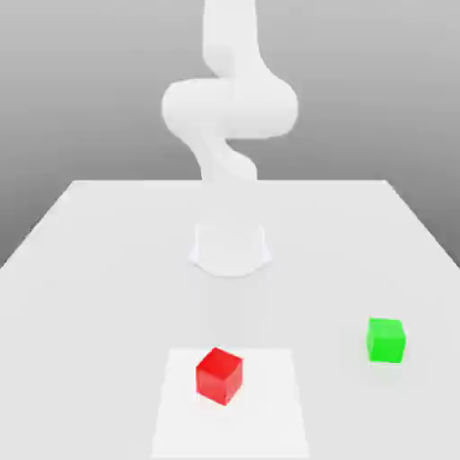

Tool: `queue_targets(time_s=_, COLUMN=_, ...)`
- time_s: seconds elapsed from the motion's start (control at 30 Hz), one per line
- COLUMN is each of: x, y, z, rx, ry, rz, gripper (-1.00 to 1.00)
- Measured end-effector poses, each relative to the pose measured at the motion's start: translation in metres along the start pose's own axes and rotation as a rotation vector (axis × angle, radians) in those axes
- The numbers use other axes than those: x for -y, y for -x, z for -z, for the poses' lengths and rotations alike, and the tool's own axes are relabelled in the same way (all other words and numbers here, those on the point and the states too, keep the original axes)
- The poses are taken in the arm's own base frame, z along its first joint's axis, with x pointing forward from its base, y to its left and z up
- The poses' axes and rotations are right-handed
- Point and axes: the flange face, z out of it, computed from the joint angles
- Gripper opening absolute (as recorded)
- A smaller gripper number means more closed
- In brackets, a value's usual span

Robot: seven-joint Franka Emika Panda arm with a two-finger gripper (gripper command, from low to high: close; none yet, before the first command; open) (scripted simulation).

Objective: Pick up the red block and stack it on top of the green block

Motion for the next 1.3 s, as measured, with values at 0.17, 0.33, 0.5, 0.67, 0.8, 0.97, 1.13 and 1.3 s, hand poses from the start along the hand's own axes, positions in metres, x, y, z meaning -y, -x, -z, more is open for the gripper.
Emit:
queue_targets(time_s=0.17, x=-0.035, y=0.023, z=-0.127, rx=0.127, ry=0.144, rz=-0.131, gripper=0.00)
queue_targets(time_s=0.33, x=-0.089, y=0.066, z=-0.227, rx=0.221, ry=0.300, rz=-0.249, gripper=0.00)
queue_targets(time_s=0.5, x=-0.157, y=0.121, z=-0.301, rx=0.288, ry=0.472, rz=-0.359, gripper=0.00)
queue_targets(time_s=0.67, x=-0.227, y=0.176, z=-0.347, rx=0.322, ry=0.631, rz=-0.447, gripper=0.00)
queue_targets(time_s=0.8, x=-0.250, y=0.197, z=-0.377, rx=0.325, ry=0.645, rz=-0.452, gripper=0.00)
queue_targets(time_s=0.97, x=-0.260, y=0.206, z=-0.390, rx=0.325, ry=0.646, rz=-0.454, gripper=-1.00)
queue_targets(time_s=1.13, x=-0.258, y=0.203, z=-0.387, rx=0.325, ry=0.645, rz=-0.453, gripper=-1.00)
queue_targets(time_s=1.3, x=-0.235, y=0.184, z=-0.352, rx=0.325, ry=0.646, rz=-0.453, gripper=-1.00)
